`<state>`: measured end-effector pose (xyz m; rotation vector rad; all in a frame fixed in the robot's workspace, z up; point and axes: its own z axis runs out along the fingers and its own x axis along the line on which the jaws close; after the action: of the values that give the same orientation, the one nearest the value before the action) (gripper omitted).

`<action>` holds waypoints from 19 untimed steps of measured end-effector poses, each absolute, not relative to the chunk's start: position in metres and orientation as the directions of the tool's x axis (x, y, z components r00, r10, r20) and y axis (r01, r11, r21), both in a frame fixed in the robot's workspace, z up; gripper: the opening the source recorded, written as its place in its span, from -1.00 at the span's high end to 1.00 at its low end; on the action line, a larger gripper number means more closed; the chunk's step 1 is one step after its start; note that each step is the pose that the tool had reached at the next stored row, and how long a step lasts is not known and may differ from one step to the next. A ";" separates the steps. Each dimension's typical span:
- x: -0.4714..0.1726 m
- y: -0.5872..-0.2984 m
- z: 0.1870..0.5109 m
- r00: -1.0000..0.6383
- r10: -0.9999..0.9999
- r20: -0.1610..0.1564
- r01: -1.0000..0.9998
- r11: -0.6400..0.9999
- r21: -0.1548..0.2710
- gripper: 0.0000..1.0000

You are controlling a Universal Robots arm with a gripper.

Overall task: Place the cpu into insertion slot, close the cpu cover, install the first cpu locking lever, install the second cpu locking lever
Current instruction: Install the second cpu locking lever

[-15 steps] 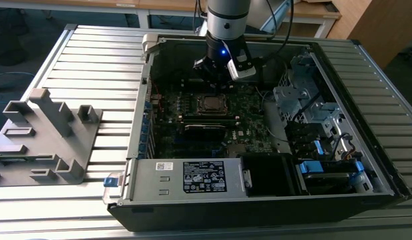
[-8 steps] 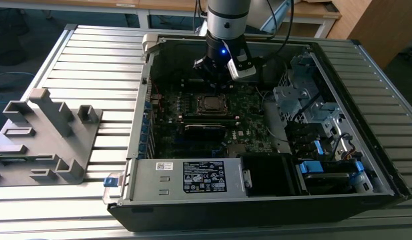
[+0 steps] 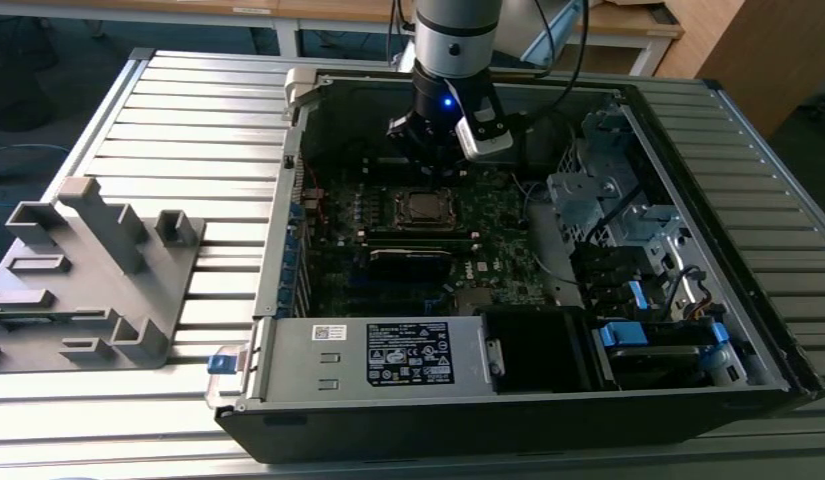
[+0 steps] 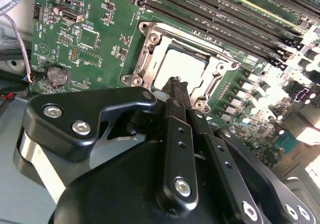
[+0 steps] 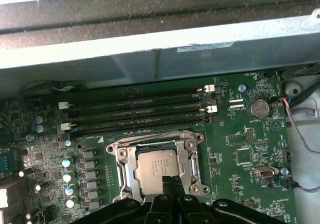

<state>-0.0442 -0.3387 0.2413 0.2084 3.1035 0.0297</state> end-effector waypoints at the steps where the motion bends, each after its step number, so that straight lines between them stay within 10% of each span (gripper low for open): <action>1: -0.044 -0.339 0.241 -0.991 0.134 -0.030 0.133 0.991 0.021 0.80; 19: -0.044 -0.339 0.243 -0.991 0.134 -0.030 0.133 0.991 0.021 0.80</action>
<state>-0.0442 -0.3387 0.2433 0.2085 3.1036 0.0295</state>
